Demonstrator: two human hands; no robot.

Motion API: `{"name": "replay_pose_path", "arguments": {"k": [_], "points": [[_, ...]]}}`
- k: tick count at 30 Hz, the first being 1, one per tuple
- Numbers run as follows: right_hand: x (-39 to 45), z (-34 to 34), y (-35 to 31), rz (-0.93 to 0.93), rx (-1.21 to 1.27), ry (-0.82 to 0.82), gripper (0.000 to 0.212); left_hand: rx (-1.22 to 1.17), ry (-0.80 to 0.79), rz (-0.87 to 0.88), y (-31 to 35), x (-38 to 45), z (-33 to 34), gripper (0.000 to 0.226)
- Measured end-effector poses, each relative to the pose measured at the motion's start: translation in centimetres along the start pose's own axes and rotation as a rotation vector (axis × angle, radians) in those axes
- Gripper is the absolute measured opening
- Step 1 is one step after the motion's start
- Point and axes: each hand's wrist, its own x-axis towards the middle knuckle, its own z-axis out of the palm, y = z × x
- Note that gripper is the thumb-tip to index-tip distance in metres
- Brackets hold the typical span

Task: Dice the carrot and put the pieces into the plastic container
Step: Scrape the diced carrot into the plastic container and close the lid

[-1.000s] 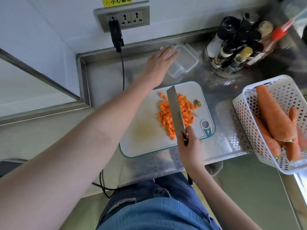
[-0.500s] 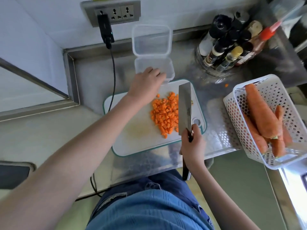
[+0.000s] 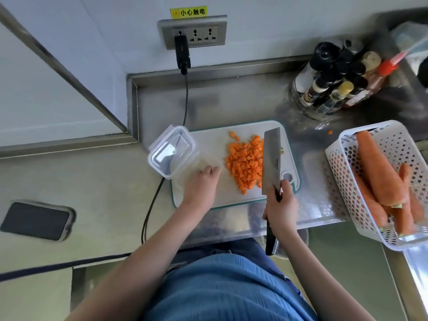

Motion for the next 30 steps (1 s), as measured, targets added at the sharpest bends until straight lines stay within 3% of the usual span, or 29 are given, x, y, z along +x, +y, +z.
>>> {"name": "replay_pose_path", "arguments": {"k": [7,11,14,18,24,30], "points": [[0.9,-1.3,0.6,0.047,0.073,-0.053,0.025,0.043,-0.061,-0.153,1.1,0.8,0.2,0.037],[1.5,-2.0,0.5,0.007,0.105,-0.045,0.022,-0.041,0.028,-0.214,0.9,0.9,0.2,0.038],[2.1,-2.5,0.7,0.0,0.093,-0.035,0.028,-0.24,0.077,-0.262,0.2,1.1,0.3,0.031],[2.9,-2.9,1.4,0.014,0.064,-0.031,0.032,-0.295,0.101,-0.219,-0.1,0.7,0.0,0.025],[3.2,-3.2,2.1,0.038,0.052,-0.046,0.031,-0.019,-0.097,-0.098,1.1,0.4,1.3,0.031],[3.0,-3.0,2.1,0.023,0.022,-0.067,0.028,-0.091,-0.088,-0.046,1.5,0.1,1.8,0.039]]}}
